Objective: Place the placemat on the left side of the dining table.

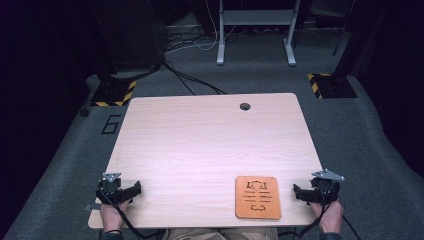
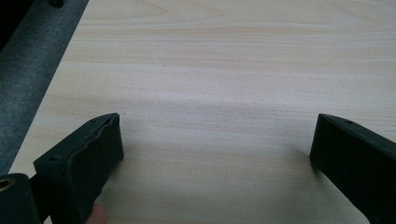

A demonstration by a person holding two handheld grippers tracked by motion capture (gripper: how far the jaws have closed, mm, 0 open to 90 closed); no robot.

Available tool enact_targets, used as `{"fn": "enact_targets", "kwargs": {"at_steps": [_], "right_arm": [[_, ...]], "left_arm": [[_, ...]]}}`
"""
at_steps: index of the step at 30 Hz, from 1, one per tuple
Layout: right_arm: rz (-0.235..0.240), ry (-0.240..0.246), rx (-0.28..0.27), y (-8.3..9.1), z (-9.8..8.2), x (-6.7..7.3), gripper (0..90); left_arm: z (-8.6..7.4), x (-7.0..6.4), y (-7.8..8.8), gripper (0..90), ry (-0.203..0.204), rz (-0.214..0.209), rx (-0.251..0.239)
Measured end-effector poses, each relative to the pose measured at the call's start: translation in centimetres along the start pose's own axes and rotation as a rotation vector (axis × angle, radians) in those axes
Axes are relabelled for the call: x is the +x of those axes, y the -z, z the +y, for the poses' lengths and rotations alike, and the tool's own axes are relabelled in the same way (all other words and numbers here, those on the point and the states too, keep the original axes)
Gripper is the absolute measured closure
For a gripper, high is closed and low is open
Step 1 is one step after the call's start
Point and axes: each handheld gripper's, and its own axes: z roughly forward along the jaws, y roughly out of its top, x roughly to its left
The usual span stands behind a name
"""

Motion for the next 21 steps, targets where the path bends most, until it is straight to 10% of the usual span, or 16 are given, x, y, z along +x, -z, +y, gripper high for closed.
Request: {"fn": "enact_targets", "kwargs": {"at_steps": [21], "right_arm": [[0.011,-0.005,0.009,0.06,0.14,0.02,0.0]], "left_arm": [[-0.01,-0.55,0.03,2.3,-0.029,-0.040,0.005]]}}
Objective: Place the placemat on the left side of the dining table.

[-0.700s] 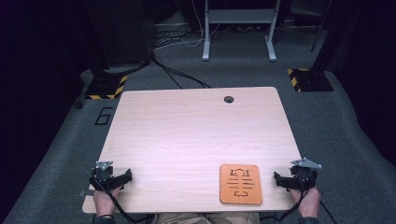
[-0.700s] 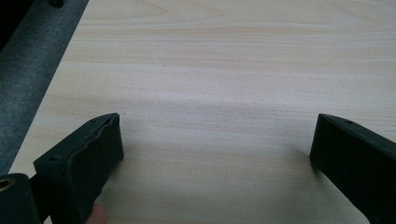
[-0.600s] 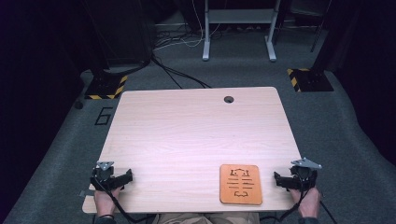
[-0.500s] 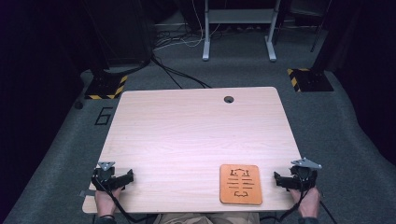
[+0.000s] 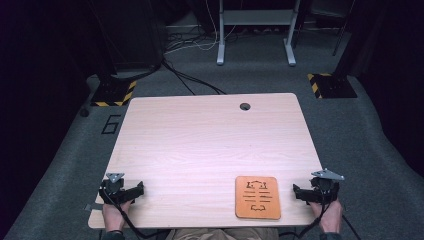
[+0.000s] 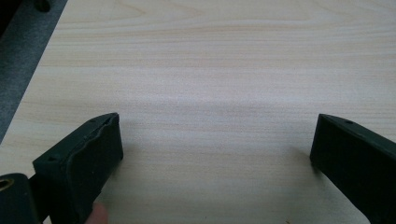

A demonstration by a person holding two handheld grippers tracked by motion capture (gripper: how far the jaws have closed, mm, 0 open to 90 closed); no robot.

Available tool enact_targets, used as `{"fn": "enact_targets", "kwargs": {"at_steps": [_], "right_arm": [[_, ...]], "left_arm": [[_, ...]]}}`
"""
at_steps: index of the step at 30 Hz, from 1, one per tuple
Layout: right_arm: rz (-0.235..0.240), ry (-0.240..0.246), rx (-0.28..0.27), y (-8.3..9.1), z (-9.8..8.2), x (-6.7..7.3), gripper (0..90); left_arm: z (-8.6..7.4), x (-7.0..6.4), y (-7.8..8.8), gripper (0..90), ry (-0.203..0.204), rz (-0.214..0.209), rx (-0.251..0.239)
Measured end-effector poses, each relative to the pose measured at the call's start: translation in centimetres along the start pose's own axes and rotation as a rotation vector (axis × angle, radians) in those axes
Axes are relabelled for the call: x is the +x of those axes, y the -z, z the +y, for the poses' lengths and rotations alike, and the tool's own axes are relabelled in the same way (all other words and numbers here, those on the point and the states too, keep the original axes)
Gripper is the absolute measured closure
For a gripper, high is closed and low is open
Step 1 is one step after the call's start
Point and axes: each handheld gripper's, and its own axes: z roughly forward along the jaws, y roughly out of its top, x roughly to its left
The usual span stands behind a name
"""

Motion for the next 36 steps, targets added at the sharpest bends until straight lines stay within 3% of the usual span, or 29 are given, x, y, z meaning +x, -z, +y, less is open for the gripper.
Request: {"fn": "enact_targets", "kwargs": {"at_steps": [13,27,36], "right_arm": [[0.044,-0.027,0.000,0.8,0.0,0.6,0.0],[0.164,0.020,-0.008,0.9,0.6,4.9,0.0],[0.195,0.054,0.012,0.3,0.9,6.5,0.0]], "left_arm": [[0.0,0.0,0.0,2.3,0.001,-0.002,0.000],[0.0,0.0,0.0,2.3,0.001,-0.003,-0.001],[0.0,0.0,0.0,2.4,0.001,-0.002,0.000]]}}
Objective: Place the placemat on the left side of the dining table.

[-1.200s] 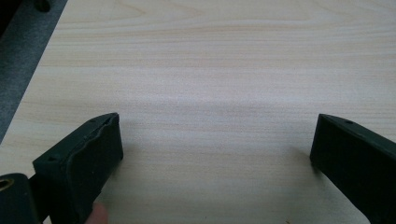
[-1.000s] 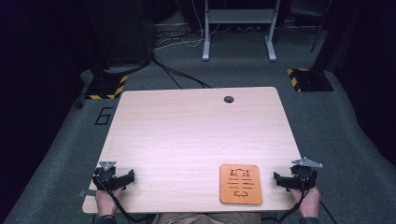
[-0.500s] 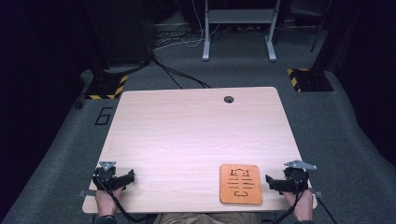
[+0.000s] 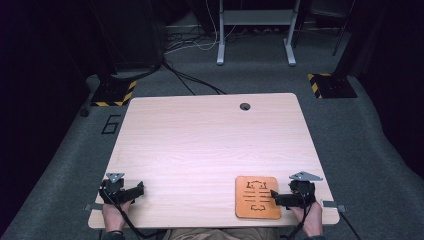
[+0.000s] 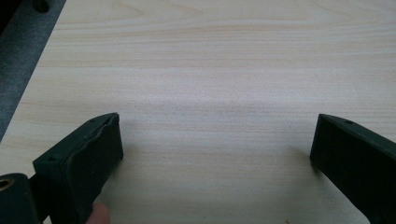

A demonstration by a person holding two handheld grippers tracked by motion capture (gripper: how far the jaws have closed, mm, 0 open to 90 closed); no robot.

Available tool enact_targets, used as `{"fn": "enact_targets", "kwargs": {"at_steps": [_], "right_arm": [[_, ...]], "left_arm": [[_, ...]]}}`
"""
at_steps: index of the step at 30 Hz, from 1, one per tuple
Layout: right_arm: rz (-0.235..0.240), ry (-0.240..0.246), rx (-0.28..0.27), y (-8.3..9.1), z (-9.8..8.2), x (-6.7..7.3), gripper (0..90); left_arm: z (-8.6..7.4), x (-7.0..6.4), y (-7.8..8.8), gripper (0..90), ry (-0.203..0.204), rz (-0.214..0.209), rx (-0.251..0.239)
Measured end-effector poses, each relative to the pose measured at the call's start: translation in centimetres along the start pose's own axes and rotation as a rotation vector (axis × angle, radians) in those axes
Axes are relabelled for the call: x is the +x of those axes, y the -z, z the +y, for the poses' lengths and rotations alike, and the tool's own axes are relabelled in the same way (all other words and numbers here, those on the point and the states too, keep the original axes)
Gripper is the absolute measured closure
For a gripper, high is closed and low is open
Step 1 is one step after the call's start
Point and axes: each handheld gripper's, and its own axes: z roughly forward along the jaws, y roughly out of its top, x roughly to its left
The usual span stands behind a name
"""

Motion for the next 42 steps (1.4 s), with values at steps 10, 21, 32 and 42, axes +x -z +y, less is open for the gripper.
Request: {"fn": "enact_targets", "kwargs": {"at_steps": [10,21,32,42], "right_arm": [[0.008,-0.009,0.012,-0.4,-0.2,-0.2,0.0],[-0.001,0.007,0.015,-0.3,-0.2,0.0,0.0],[-0.003,0.037,0.032,-0.3,0.0,0.2,0.0],[0.001,0.019,0.039,0.0,-0.2,-0.6,0.0]], "left_arm": [[0.0,0.0,0.0,2.3,0.001,0.000,0.000],[0.0,0.0,0.0,2.3,0.000,0.000,0.000],[0.0,0.0,0.0,2.3,0.001,0.000,0.000],[0.0,0.0,0.0,2.3,0.000,0.000,0.000]]}}
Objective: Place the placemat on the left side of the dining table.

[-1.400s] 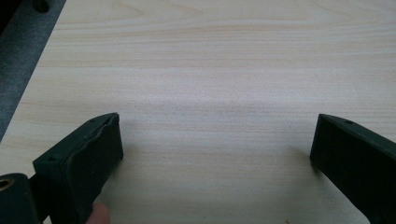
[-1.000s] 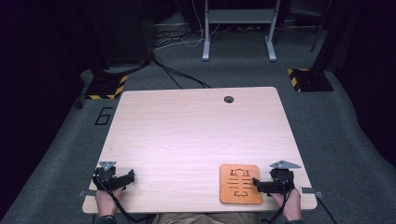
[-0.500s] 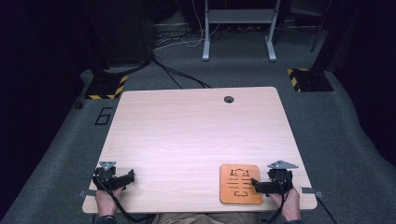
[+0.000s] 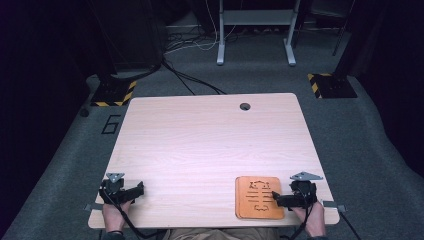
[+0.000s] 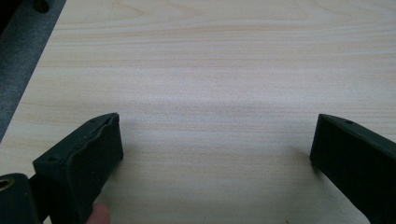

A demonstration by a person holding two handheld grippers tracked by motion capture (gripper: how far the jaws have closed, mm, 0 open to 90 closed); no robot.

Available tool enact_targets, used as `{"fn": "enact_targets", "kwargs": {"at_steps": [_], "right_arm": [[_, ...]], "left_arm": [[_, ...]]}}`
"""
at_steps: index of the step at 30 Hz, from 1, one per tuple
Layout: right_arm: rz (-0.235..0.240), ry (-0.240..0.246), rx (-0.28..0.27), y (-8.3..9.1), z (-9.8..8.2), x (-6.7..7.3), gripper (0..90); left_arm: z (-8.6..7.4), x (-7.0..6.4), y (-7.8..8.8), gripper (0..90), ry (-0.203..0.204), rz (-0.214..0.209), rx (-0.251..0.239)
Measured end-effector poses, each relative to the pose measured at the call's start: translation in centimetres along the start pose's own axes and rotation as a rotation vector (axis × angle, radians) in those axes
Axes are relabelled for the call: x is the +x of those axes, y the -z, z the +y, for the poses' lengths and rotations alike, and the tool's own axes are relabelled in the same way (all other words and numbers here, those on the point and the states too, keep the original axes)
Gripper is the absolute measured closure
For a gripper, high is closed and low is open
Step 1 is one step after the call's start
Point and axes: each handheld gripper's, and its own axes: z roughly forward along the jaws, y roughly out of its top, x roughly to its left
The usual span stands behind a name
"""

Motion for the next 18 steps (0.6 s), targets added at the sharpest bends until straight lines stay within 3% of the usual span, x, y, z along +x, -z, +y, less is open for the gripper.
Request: {"fn": "enact_targets", "kwargs": {"at_steps": [18], "right_arm": [[-0.007,-0.029,0.002,0.48,-0.39,-1.10,0.0]], "left_arm": [[0.00,0.00,0.00,2.3,0.000,0.000,0.000]]}}
